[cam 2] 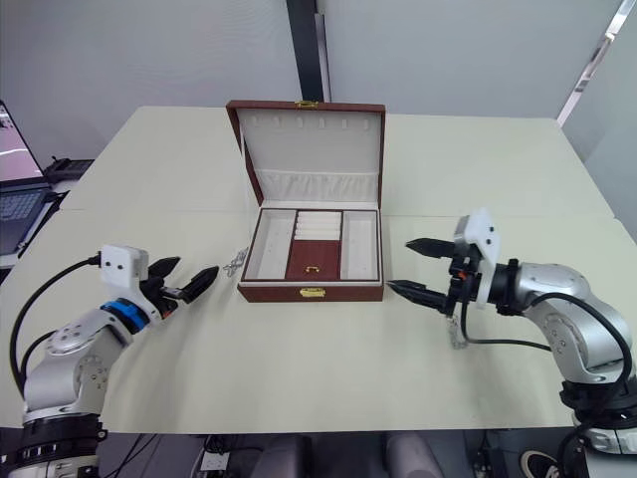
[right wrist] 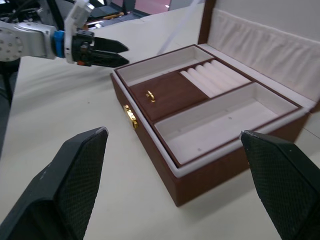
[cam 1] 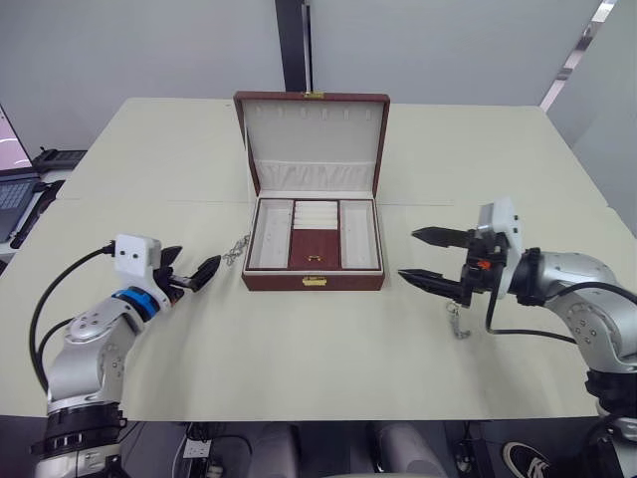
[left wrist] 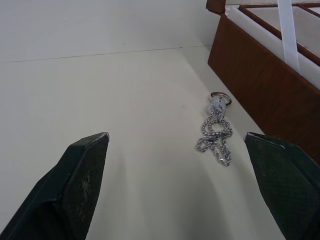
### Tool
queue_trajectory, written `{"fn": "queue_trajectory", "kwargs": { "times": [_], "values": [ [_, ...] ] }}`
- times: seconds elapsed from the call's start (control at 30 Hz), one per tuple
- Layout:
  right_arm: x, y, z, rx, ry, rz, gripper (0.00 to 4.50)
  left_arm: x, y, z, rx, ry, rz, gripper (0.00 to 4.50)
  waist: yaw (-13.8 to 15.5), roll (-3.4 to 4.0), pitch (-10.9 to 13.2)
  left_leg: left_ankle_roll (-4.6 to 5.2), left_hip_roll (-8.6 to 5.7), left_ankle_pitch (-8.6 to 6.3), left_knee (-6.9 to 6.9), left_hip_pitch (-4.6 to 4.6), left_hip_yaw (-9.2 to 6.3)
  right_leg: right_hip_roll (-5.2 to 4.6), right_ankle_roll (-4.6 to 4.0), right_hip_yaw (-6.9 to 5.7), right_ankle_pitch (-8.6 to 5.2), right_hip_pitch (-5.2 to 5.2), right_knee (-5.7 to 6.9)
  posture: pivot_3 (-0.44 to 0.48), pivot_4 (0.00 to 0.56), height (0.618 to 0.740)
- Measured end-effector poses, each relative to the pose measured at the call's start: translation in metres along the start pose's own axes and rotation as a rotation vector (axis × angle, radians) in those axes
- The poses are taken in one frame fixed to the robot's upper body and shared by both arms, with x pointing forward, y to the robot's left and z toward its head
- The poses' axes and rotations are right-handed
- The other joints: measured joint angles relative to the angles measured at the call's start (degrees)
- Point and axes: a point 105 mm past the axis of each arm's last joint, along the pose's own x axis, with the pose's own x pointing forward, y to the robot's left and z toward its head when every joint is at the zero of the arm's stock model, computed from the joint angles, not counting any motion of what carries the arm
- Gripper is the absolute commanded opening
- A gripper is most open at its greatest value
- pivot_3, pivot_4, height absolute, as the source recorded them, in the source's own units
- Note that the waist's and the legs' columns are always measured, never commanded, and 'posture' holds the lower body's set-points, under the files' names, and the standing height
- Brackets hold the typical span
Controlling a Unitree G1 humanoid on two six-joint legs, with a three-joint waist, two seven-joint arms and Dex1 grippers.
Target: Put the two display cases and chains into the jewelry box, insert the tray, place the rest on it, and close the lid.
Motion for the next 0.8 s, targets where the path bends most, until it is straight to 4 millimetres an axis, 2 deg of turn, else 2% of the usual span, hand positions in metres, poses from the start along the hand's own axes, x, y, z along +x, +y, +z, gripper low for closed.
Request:
{"fn": "queue_trajectory", "kwargs": {
  "times": [0.1, 0.5, 0.8],
  "values": [
    [0.006, 0.005, 0.012, -0.023, -0.016, 0.025, 4.48, 0.008, -0.001, -0.002, 0.034, 0.009, 0.012, 4.5, 0.2, -0.03, 0.0, 0.0, 0.0, 0.0, 0.0, 0.0, -0.03, 0.01, 0.0, -0.02, 0.0, 0.01, -0.01, 0.0, 0.15, 0.74],
    [0.014, 0.01, 0.011, -0.022, -0.002, 0.047, 4.48, 0.048, -0.009, -0.005, 0.093, 0.027, -0.027, 4.5, 1.0, -0.03, 0.0, 0.01, -0.02, 0.0, 0.01, -0.04, 0.0, 0.01, -0.01, -0.02, 0.0, -0.02, -0.03, 0.0, 0.15, 0.74],
    [0.015, 0.01, 0.01, -0.026, -0.012, 0.02, 4.48, 0.055, -0.01, -0.006, 0.112, 0.029, -0.053, 4.5, 1.0, -0.03, 0.0, 0.01, -0.02, 0.01, 0.05, -0.03, -0.01, 0.01, 0.0, -0.03, 0.0, 0.01, 0.02, 0.0, 0.15, 0.74]
  ]
}}
